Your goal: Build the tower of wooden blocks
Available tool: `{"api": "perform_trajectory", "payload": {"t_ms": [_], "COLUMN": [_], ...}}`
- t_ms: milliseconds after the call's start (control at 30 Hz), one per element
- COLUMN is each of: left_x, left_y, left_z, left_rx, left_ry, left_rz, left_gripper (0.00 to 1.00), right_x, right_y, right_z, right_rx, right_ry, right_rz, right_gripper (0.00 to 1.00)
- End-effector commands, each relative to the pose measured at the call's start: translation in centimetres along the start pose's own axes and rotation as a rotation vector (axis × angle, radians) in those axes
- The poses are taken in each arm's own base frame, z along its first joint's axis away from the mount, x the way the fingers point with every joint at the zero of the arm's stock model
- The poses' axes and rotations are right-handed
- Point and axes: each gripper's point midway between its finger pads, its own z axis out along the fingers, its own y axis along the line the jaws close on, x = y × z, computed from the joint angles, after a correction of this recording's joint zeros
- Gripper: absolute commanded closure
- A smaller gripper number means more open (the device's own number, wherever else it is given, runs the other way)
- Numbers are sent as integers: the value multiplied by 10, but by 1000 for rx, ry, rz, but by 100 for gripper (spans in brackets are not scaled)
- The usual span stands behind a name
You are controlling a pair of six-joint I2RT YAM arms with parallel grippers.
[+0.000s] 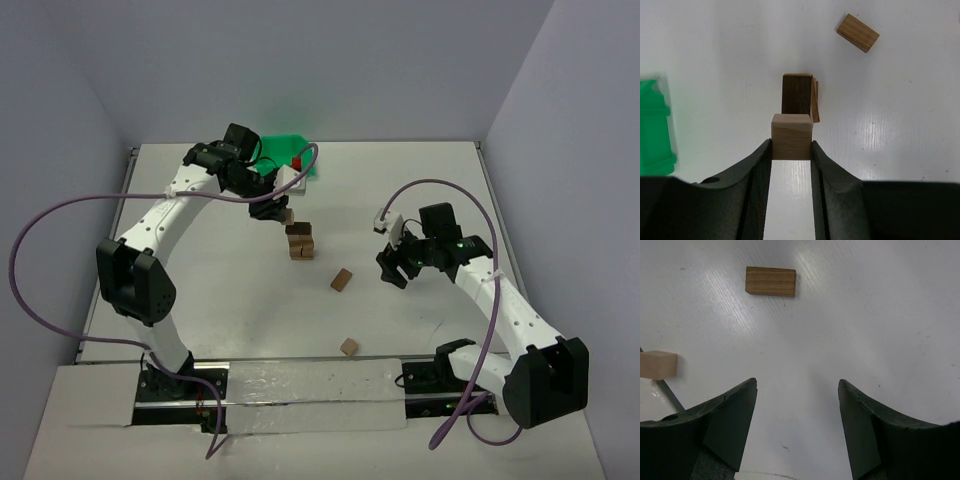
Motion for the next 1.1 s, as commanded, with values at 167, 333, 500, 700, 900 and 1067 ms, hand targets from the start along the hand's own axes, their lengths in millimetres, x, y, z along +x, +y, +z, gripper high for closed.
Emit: {"api": "perform_trajectory", "payload": {"t_ms": [167, 333, 500, 700, 900, 1067], "left_x": [-15, -10, -8, -8, -4, -1], "left_y": [0, -1, 1, 7, 6, 5], "left_z": [5, 9, 12, 14, 19, 21], "left_rx": [50, 58, 67, 62, 71, 73], "left_ry": [-24, -7, 0, 11, 17, 22], "left_rz": [41, 35, 24, 21, 10, 6], "left_gripper": [77, 77, 77, 75, 72, 71], "right_x": [-20, -22, -23, -22, -22, -22], "right_y": [-8, -8, -8, -8, -9, -9], "right_z": [-6, -5, -4, -3, -3, -2], "right_rx": [14, 5, -3, -5, -4, -6], "right_ry": [-46, -45, -44, -41, -41, -41], "right_rz": [-10, -7, -2, 2, 3, 4], "right_gripper": [27, 27, 28, 28, 27, 28]}}
